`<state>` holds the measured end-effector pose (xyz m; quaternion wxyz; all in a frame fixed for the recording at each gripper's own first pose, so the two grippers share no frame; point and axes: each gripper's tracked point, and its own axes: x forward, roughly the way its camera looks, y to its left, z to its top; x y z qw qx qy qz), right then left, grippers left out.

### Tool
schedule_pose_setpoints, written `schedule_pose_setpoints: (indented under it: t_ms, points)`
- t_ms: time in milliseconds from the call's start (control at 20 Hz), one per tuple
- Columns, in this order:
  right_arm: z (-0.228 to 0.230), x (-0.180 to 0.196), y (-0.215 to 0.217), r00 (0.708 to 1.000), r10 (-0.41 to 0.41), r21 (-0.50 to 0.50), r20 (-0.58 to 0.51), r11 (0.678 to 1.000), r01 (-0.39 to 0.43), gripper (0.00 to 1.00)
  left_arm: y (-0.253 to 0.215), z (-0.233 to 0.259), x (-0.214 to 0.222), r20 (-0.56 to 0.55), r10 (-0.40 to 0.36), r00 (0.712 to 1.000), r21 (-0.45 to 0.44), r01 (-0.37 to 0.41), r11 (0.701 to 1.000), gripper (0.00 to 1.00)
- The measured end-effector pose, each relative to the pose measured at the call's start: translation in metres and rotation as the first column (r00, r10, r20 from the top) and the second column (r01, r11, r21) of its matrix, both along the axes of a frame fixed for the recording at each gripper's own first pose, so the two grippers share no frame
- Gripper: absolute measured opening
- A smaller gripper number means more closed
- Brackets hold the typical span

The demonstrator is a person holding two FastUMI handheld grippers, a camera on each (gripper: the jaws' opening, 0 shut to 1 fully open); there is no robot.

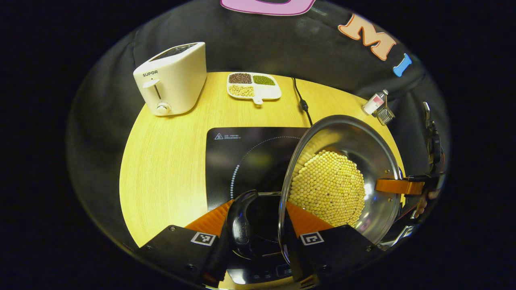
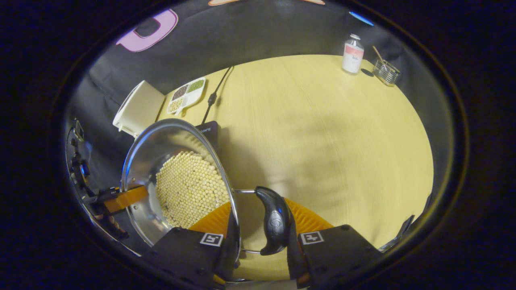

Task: First push the handle of the pot to place it horizontally, then grasp the pot with both hands and set it on the induction cooktop.

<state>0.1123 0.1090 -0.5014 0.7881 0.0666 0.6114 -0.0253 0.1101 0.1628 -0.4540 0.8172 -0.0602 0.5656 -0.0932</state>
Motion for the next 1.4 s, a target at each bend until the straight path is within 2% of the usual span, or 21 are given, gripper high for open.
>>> schedule_pose_setpoints:
  t_ms: [250, 400, 450, 500, 550, 600, 650, 700, 750, 800, 900, 950, 1000, 1050, 1100, 1250, 1400]
  points:
    - [-0.009, 0.005, 0.023, 1.0, -0.016, 0.004, -0.008, 1.0, 0.016, 0.55, 0.027, -0.008, 0.017, 0.04, -0.031, 0.999, 0.025, 0.03, 0.999, 0.61]
    - [-0.01, 0.008, 0.035, 1.0, -0.015, 0.007, -0.004, 1.0, 0.015, 0.54, 0.039, -0.009, 0.02, 0.062, -0.019, 0.998, 0.034, 0.017, 0.999, 0.61]
    - [-0.01, 0.01, 0.037, 1.0, -0.013, 0.009, 0.0, 1.0, 0.013, 0.49, 0.042, -0.009, 0.02, 0.068, -0.01, 0.998, 0.04, 0.007, 0.999, 0.63]
    - [-0.011, 0.01, 0.04, 1.0, -0.013, 0.009, 0.002, 1.0, 0.013, 0.56, 0.047, -0.009, 0.021, 0.074, 0.0, 0.997, 0.051, -0.004, 0.999, 0.64]
    - [-0.012, 0.008, 0.042, 1.0, -0.009, 0.007, 0.0, 1.0, 0.009, 0.53, 0.051, -0.01, 0.02, 0.08, 0.013, 0.997, 0.069, -0.019, 0.997, 0.67]
    - [-0.01, 0.01, 0.04, 1.0, -0.005, -0.007, 0.012, 1.0, 0.005, 0.54, 0.055, -0.009, 0.021, 0.09, 0.018, 0.996, 0.086, -0.026, 0.996, 0.69]
    - [-0.006, 0.01, 0.034, 1.0, 0.0, -0.033, 0.028, 0.999, 0.001, 0.58, 0.056, -0.007, 0.022, 0.099, 0.02, 0.995, 0.095, -0.029, 0.995, 0.76]
    - [-0.004, 0.013, 0.031, 0.999, 0.007, -0.044, 0.042, 0.999, -0.005, 0.62, 0.058, -0.006, 0.019, 0.105, 0.022, 0.994, 0.109, -0.033, 0.994, 0.77]
    - [-0.001, 0.013, 0.032, 0.999, 0.008, -0.042, 0.049, 0.999, -0.006, 0.7, 0.06, -0.003, 0.02, 0.114, 0.022, 0.993, 0.117, -0.035, 0.993, 0.85]
    - [0.003, 0.014, 0.029, 0.998, 0.004, -0.042, 0.057, 0.999, -0.002, 0.7, 0.06, 0.0, 0.019, 0.128, 0.022, 0.992, 0.119, -0.037, 0.992, 0.88]
    - [0.012, 0.019, 0.024, 0.996, -0.001, -0.032, 0.092, 0.999, 0.004, 0.83, 0.056, 0.01, 0.019, 0.161, 0.027, 0.987, 0.114, -0.046, 0.992, 0.95]
    - [0.019, 0.02, 0.023, 0.994, -0.003, -0.024, 0.111, 1.0, 0.006, 0.98, 0.055, 0.015, 0.017, 0.173, 0.037, 0.984, 0.117, -0.058, 0.991, 0.95]
    - [0.026, 0.021, 0.021, 0.991, -0.005, -0.017, 0.133, 1.0, 0.008, 0.94, 0.054, 0.02, 0.017, 0.189, 0.042, 0.981, 0.119, -0.065, 0.991, 0.95]
    - [0.034, 0.023, 0.02, 0.988, -0.005, -0.003, 0.155, 1.0, 0.006, 0.98, 0.054, 0.028, 0.015, 0.207, 0.048, 0.977, 0.133, -0.076, 0.988, 0.98]
    - [0.042, 0.025, 0.019, 0.984, -0.003, 0.013, 0.18, 1.0, 0.0, 0.94, 0.054, 0.037, 0.015, 0.236, 0.055, 0.97, 0.147, -0.091, 0.985, 0.98]
    - [0.074, 0.028, 0.01, 0.962, 0.004, 0.06, 0.273, 0.998, -0.021, 0.94, 0.044, 0.077, 0.01, 0.324, 0.074, 0.943, 0.17, -0.135, 0.976, 0.98]
    - [0.126, 0.026, -0.01, 0.917, 0.001, 0.128, 0.4, 0.99, -0.058, 0.94, 0.013, 0.133, -0.009, 0.43, 0.073, 0.9, 0.185, -0.166, 0.969, 0.97]
